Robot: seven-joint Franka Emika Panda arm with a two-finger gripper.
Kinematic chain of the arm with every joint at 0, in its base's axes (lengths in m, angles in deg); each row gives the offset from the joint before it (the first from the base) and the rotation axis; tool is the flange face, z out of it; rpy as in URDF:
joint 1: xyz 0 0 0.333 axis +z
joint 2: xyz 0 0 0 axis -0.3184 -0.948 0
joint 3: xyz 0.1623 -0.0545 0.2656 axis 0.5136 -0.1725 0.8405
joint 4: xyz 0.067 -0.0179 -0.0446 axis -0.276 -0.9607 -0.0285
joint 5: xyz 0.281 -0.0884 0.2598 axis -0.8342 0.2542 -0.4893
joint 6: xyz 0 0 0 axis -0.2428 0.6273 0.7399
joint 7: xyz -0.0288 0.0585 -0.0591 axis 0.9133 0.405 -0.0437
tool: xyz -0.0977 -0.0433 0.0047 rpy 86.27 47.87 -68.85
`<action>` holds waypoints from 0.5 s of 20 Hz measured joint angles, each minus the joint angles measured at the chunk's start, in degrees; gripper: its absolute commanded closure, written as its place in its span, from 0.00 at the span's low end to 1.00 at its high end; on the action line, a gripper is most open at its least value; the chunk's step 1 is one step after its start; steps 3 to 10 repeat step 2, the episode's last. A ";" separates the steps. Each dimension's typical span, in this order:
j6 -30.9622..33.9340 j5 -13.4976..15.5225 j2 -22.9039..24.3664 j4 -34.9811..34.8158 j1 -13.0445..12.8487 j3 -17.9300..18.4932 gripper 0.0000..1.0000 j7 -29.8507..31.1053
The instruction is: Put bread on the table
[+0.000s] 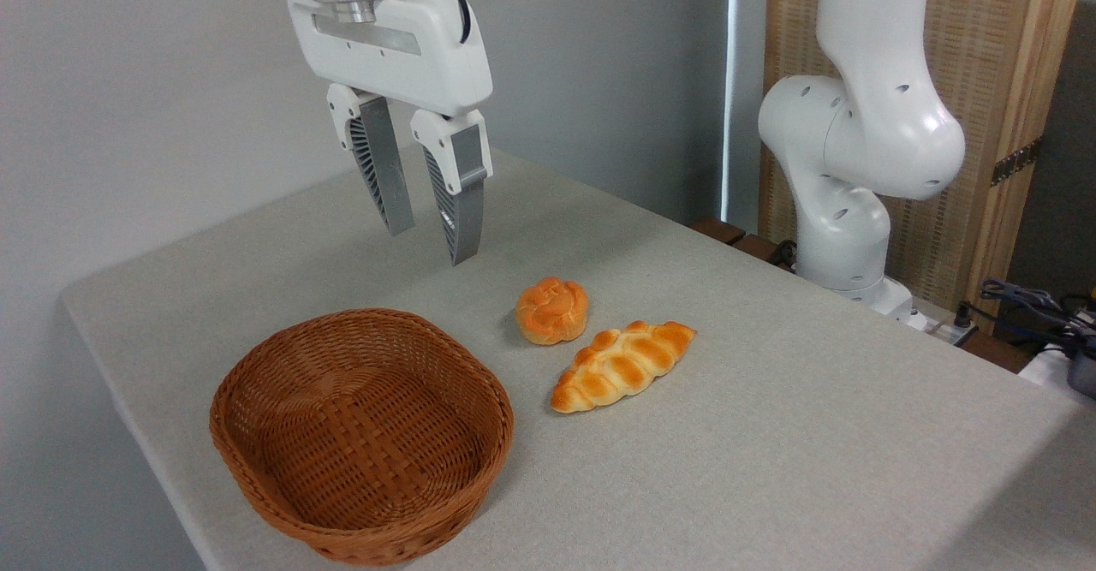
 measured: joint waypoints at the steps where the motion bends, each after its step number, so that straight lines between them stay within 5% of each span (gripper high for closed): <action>1: 0.11 0.00 0.00 0.00 0.01 0.18 0.00 -0.93; 10: 0.33 0.00 0.00 0.00 0.02 0.38 0.00 -1.53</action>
